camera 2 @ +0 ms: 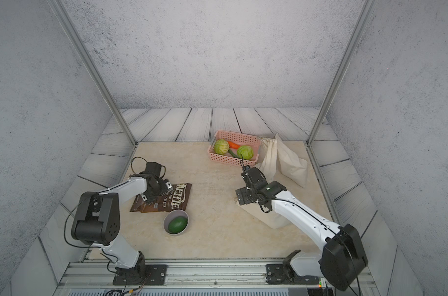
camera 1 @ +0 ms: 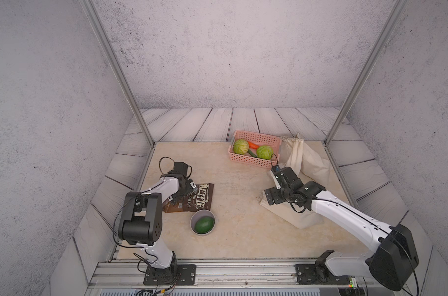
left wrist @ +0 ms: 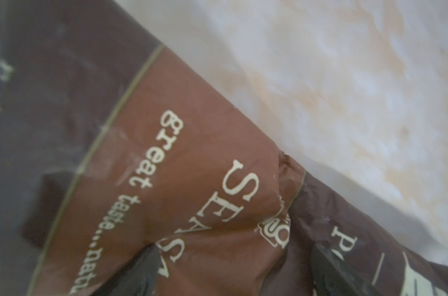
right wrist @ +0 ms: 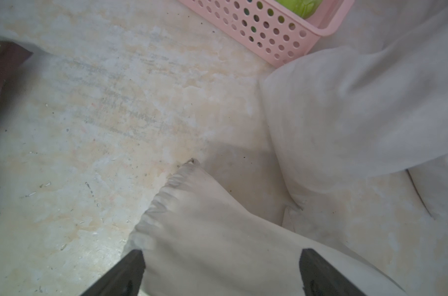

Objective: Close the soil bag
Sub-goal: Move the distractor to the center of the board, then pick up the soil bag from the center of the board.

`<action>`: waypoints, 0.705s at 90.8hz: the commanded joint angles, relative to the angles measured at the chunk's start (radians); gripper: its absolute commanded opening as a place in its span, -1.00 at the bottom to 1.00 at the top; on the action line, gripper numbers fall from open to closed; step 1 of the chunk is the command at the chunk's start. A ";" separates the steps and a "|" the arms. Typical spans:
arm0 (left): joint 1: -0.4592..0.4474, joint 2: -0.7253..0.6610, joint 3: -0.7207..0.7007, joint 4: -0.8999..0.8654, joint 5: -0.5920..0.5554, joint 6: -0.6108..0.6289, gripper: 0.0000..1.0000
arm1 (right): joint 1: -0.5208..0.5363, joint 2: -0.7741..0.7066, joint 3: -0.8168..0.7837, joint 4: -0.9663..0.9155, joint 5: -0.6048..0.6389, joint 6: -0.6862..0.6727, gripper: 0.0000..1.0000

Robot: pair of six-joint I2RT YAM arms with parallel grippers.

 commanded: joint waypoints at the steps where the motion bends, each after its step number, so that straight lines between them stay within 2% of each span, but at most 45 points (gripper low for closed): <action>1: 0.073 -0.053 -0.010 -0.020 -0.052 -0.028 0.97 | 0.038 0.078 0.060 -0.040 0.061 -0.044 0.98; 18: 0.029 -0.233 -0.062 0.039 -0.017 0.015 0.97 | 0.055 0.218 0.125 -0.102 0.155 -0.045 0.97; 23: -0.002 -0.305 -0.086 0.063 -0.009 0.030 0.97 | 0.055 0.239 0.122 -0.105 0.182 -0.042 0.83; 27: -0.038 -0.358 -0.109 0.095 0.014 0.050 0.97 | 0.055 0.255 0.125 -0.114 0.196 -0.041 0.59; 31: -0.085 -0.417 -0.134 0.139 0.050 0.076 0.97 | 0.055 0.268 0.135 -0.126 0.204 -0.041 0.25; 33: -0.107 -0.438 -0.147 0.163 0.073 0.092 0.97 | 0.055 0.272 0.141 -0.130 0.206 -0.040 0.00; 35: -0.134 -0.462 -0.159 0.192 0.096 0.106 0.97 | 0.055 0.273 0.146 -0.132 0.206 -0.041 -0.16; 38: -0.170 -0.495 -0.175 0.233 0.131 0.125 0.97 | 0.054 0.270 0.153 -0.133 0.205 -0.040 -0.54; 45: -0.240 -0.546 -0.202 0.315 0.234 0.159 0.97 | 0.055 0.235 0.167 -0.113 0.186 -0.045 -1.00; 53: -0.298 -0.561 -0.209 0.374 0.325 0.171 1.00 | 0.055 0.174 0.183 -0.074 0.144 -0.071 -1.00; 64: -0.359 -0.541 -0.145 0.394 0.423 0.221 0.91 | 0.055 0.092 0.211 -0.015 0.071 -0.113 -1.00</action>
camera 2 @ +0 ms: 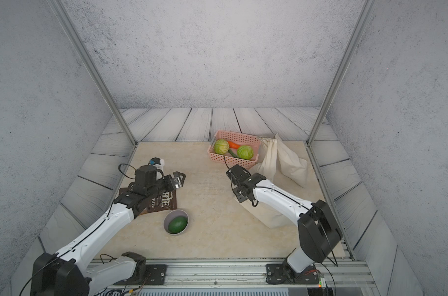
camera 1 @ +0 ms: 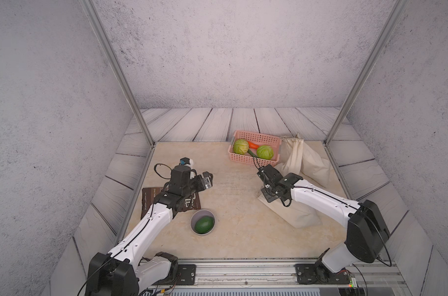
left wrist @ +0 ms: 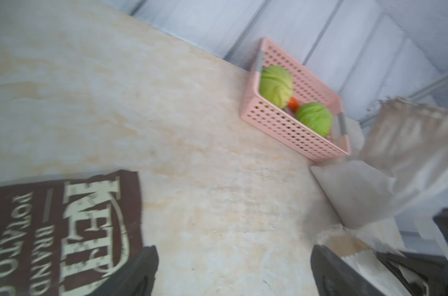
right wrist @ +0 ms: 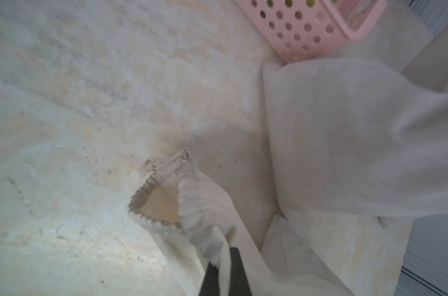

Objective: Close the soil bag
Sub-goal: Pick up the soil bag from the center of the board.

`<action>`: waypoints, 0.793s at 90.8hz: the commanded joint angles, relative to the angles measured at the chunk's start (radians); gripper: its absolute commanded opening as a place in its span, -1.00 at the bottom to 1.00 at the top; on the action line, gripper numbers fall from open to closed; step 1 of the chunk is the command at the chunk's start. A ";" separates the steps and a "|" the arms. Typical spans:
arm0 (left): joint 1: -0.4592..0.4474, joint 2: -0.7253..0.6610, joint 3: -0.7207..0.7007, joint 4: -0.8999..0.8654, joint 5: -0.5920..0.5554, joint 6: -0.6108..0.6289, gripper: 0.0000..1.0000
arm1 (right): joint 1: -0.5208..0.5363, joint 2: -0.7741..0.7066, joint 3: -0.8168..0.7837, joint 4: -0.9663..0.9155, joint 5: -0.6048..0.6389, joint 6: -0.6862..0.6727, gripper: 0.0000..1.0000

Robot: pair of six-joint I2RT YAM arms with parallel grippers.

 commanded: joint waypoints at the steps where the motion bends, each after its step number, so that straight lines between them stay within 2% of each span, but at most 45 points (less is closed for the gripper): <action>1: -0.048 0.017 0.053 0.080 0.150 0.076 0.90 | 0.001 -0.104 0.057 0.077 -0.074 -0.045 -1.00; 7: -0.069 0.038 0.077 0.110 0.202 0.085 0.81 | 0.002 -0.137 0.063 0.103 -0.134 -0.066 -1.00; 21: -0.091 0.128 0.150 0.153 0.343 0.086 0.44 | 0.001 -0.184 0.039 0.159 -0.203 -0.090 -1.00; 31: -0.103 0.191 0.183 0.169 0.378 0.081 0.28 | 0.002 -0.201 0.013 0.171 -0.259 -0.112 -1.00; 55: -0.143 0.335 0.323 0.103 0.405 0.156 0.29 | 0.002 -0.262 -0.070 0.260 -0.347 -0.144 -1.00; 72: -0.226 0.426 0.445 -0.041 0.315 0.336 0.30 | 0.002 -0.275 -0.074 0.265 -0.381 -0.161 -1.00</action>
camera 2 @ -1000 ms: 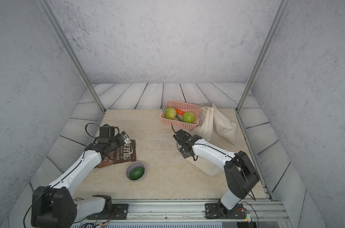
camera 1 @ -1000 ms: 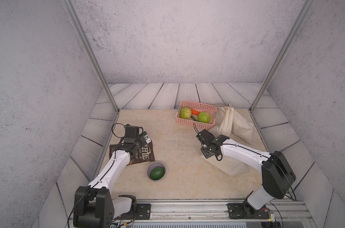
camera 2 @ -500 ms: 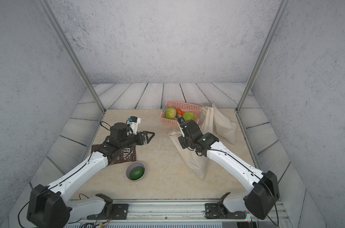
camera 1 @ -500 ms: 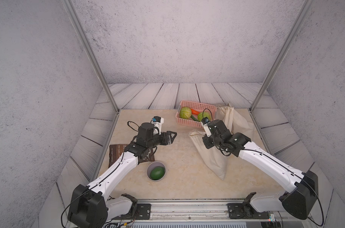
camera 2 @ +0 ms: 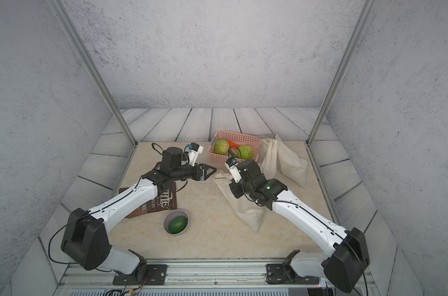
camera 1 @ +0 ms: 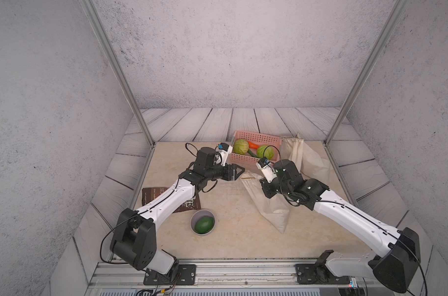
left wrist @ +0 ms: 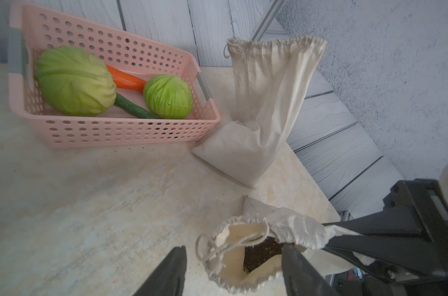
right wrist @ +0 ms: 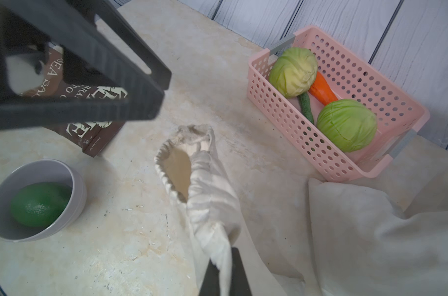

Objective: Close the soil bag
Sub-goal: Pick up the soil bag from the center of the board.

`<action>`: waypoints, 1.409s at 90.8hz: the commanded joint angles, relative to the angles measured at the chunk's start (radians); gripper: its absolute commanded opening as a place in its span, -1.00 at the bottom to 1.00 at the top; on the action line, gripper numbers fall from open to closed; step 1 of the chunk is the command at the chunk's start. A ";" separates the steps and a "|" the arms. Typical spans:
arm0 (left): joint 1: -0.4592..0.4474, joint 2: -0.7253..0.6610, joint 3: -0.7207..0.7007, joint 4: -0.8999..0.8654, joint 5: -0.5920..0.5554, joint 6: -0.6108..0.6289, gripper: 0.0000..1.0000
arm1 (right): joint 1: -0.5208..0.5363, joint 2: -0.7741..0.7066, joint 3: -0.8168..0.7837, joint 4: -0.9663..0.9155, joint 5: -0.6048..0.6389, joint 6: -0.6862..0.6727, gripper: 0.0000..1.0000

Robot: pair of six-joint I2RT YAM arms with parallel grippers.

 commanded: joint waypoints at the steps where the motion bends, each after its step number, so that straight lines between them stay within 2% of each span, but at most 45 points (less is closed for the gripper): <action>1: -0.046 0.045 0.092 -0.120 -0.050 0.162 0.30 | 0.001 -0.033 -0.009 0.030 -0.048 -0.020 -1.00; 7: -0.053 0.075 0.121 -0.185 -0.060 0.204 0.27 | 0.001 -0.044 -0.014 0.042 -0.039 -0.021 -1.00; 18: -0.053 0.070 0.109 -0.188 -0.049 0.232 0.21 | 0.002 -0.045 -0.002 0.058 -0.030 -0.015 -1.00; 42: -0.053 -0.006 0.084 -0.176 -0.027 0.237 -0.20 | 0.001 -0.011 0.066 0.139 0.055 -0.019 -1.00; 50: -0.053 -0.022 0.092 -0.178 -0.049 0.232 -0.41 | 0.001 0.017 0.106 0.184 0.034 -0.050 -1.00; 66: -0.053 -0.052 0.127 -0.226 -0.165 0.221 -1.00 | 0.002 0.107 0.205 0.230 -0.021 -0.111 -1.00; 81: -0.053 -0.091 0.139 -0.243 -0.304 0.161 -1.00 | 0.000 0.176 0.276 0.240 -0.009 -0.127 -1.00; 98: -0.053 -0.109 0.127 -0.246 -0.336 0.097 -1.00 | 0.000 0.157 0.205 0.256 0.034 -0.125 -1.00; 103: -0.053 -0.110 0.120 -0.237 -0.340 0.080 -1.00 | 0.000 0.139 0.174 0.266 0.067 -0.113 -0.80; 108: -0.053 -0.108 0.111 -0.226 -0.331 0.064 -1.00 | -0.001 0.119 0.139 0.272 0.099 -0.102 -0.49; 114: -0.053 -0.104 0.101 -0.212 -0.313 0.040 -1.00 | -0.002 0.089 0.099 0.272 0.125 -0.071 0.08; 119: -0.053 -0.101 0.095 -0.199 -0.294 0.018 -1.00 | 0.000 0.060 0.071 0.267 0.126 -0.022 0.43; 123: -0.053 -0.098 0.089 -0.189 -0.278 0.000 -1.00 | 0.000 0.035 0.049 0.262 0.097 0.021 0.62; 128: -0.054 -0.093 0.085 -0.177 -0.260 -0.015 -1.00 | 0.001 0.001 0.020 0.261 0.037 0.064 0.76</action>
